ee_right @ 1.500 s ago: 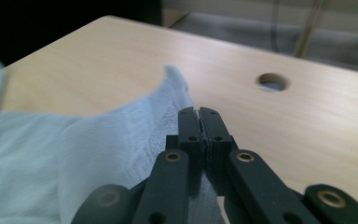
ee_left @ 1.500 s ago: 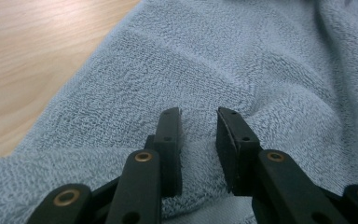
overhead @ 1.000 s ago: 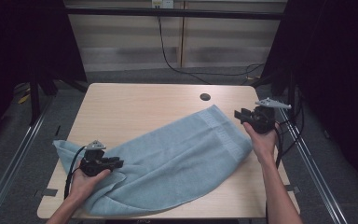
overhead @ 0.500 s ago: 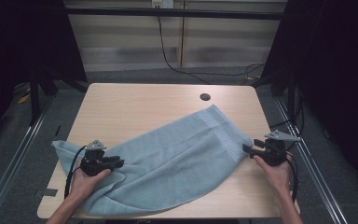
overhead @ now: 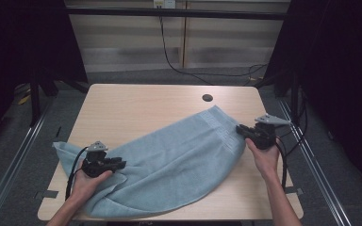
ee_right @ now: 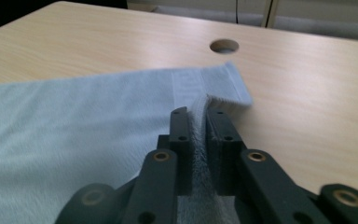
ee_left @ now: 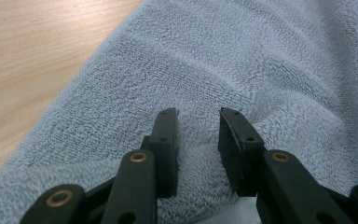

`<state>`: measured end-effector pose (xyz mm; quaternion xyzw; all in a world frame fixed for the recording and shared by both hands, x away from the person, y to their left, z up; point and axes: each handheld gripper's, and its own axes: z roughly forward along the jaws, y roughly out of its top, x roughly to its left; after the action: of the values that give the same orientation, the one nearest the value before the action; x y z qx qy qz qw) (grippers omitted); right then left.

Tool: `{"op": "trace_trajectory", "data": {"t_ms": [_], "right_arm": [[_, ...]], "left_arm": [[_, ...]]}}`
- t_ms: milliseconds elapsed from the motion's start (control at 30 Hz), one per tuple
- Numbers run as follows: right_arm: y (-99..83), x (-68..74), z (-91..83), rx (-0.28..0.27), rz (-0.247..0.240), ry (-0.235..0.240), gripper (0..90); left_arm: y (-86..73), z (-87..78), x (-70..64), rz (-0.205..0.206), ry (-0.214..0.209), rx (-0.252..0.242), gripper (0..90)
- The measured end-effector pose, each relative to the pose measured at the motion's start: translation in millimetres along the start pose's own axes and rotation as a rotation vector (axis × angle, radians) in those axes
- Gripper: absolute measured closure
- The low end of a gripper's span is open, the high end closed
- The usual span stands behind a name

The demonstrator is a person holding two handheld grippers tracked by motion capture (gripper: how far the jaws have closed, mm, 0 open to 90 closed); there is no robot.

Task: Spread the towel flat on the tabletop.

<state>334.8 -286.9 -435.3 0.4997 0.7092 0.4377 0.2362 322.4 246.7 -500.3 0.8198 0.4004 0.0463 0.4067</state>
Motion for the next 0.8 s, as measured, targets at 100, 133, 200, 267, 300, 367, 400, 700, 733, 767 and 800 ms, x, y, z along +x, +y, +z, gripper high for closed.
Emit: {"op": "trace_trajectory", "data": {"t_ms": [100, 133, 200, 267, 300, 367, 400, 700, 733, 767, 800], "right_arm": [[10.5, 8.0, 11.2, 0.007, -0.014, -0.02, 66.4], [11.8, 9.7, 13.3, 0.003, -0.01, -0.015, 63.9], [12.2, 12.6, 14.8, -0.005, -0.006, -0.001, 62.5], [10.1, 15.6, 14.1, 0.005, -0.016, 0.01, 61.4], [8.2, 16.4, 13.1, 0.009, -0.023, 0.011, 61.2], [2.2, 16.9, 7.1, 0.016, -0.017, 0.016, 60.6], [-1.6, 15.9, 2.8, 0.014, -0.015, 0.021, 60.2], [-56.0, 31.7, -36.7, 0.105, -0.036, 0.057, 55.4], [-61.3, 32.0, -40.6, 0.112, -0.041, 0.058, 54.3], [-66.1, 31.1, -43.1, 0.115, -0.046, 0.063, 52.3], [-70.6, 29.8, -44.0, 0.119, -0.048, 0.076, 50.5]], "left_arm": [[-0.4, 0.0, 0.3, 0.0, -0.005, -0.002, 67.5], [-0.6, -0.3, 0.7, 0.0, -0.01, -0.001, 67.5], [-0.7, -0.7, 1.1, 0.005, -0.012, -0.001, 67.5], [-0.9, -1.0, 0.4, 0.004, -0.007, -0.001, 67.5], [-0.7, -1.9, 0.4, 0.006, -0.001, 0.007, 67.5], [-1.4, -4.5, -1.2, 0.003, 0.015, 0.018, 67.9], [-2.4, -6.0, -1.7, 0.007, 0.018, 0.021, 68.0], [-3.3, -6.6, -0.4, -0.004, 0.004, 0.016, 67.4], [-3.3, -6.1, 0.2, -0.003, 0.0, 0.015, 67.3], [-3.4, -5.4, 0.4, -0.008, -0.006, 0.012, 67.3], [-3.2, -5.3, 0.6, -0.014, -0.011, 0.013, 67.3]]}}
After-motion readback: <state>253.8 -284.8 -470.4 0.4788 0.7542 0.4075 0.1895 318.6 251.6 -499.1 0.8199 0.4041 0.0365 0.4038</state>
